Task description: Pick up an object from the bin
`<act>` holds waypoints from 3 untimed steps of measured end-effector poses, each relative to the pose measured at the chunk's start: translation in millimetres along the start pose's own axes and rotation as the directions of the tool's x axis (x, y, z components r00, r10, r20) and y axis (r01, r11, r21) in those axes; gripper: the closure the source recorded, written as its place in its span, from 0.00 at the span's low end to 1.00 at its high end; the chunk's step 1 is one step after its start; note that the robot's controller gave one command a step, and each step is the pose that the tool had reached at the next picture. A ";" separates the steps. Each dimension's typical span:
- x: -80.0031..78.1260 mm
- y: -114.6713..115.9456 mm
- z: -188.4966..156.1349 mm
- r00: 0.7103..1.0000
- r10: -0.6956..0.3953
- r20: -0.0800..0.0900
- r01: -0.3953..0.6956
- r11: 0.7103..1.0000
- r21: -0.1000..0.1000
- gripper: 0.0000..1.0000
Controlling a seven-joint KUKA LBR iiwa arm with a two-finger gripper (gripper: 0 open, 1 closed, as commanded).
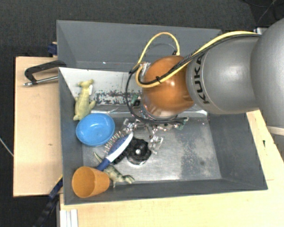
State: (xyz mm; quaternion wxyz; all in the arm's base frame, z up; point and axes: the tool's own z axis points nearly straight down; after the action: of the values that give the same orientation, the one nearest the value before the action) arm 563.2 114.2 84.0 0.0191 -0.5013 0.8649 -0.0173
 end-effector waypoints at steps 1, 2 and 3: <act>8.9 -16.0 -172.0 0.995 -0.096 -0.001 0.096 0.995 -0.038 1.00; 18.9 5.9 -74.5 1.000 -0.010 -0.018 0.009 0.998 -0.056 1.00; 17.6 3.7 -79.1 1.000 -0.008 -0.012 0.008 0.999 -0.049 0.00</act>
Offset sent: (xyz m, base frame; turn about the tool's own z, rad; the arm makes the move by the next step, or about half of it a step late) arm -0.0022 -0.0144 0.1661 -0.1005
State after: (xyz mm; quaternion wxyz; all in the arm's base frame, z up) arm 547.3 101.6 162.6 0.0016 -0.5049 0.8632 0.0006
